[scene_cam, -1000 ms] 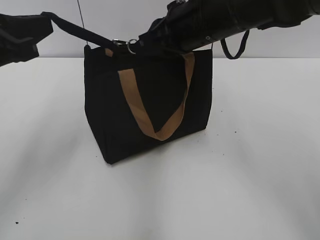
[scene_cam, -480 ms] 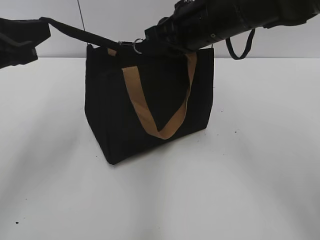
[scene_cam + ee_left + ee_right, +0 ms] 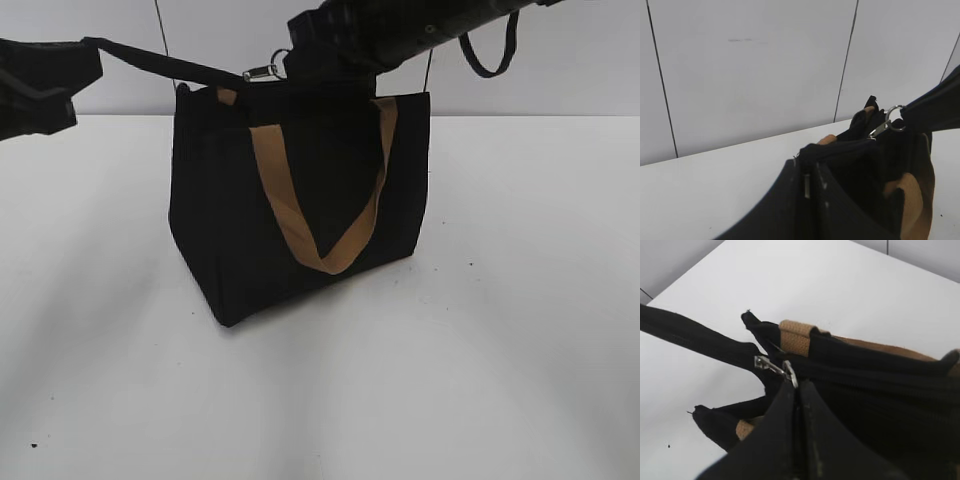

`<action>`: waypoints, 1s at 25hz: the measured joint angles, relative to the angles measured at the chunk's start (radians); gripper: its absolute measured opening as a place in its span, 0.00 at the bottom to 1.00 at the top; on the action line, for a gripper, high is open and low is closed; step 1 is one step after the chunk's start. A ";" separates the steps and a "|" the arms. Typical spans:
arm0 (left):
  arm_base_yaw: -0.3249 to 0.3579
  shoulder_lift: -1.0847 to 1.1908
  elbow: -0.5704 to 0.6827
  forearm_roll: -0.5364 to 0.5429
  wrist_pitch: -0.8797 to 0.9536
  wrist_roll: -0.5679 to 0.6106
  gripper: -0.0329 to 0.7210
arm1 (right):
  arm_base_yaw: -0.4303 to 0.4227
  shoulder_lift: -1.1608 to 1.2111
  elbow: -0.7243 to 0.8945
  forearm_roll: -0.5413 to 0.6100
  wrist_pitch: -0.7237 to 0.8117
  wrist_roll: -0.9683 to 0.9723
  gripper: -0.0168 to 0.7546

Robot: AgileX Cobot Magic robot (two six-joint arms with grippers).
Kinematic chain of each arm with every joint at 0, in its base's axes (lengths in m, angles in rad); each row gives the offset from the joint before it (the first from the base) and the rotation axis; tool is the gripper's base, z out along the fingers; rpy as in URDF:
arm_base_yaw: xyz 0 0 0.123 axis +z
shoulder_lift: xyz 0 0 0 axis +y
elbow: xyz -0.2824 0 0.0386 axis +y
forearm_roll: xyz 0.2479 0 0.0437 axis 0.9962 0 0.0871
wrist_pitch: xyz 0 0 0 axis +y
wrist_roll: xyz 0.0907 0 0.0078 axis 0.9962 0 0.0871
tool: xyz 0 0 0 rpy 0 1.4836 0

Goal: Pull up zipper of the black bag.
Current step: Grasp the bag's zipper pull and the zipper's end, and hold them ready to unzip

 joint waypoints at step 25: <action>-0.003 -0.084 0.002 0.072 0.029 -0.001 0.08 | 0.008 0.009 -0.071 -0.331 0.084 0.319 0.01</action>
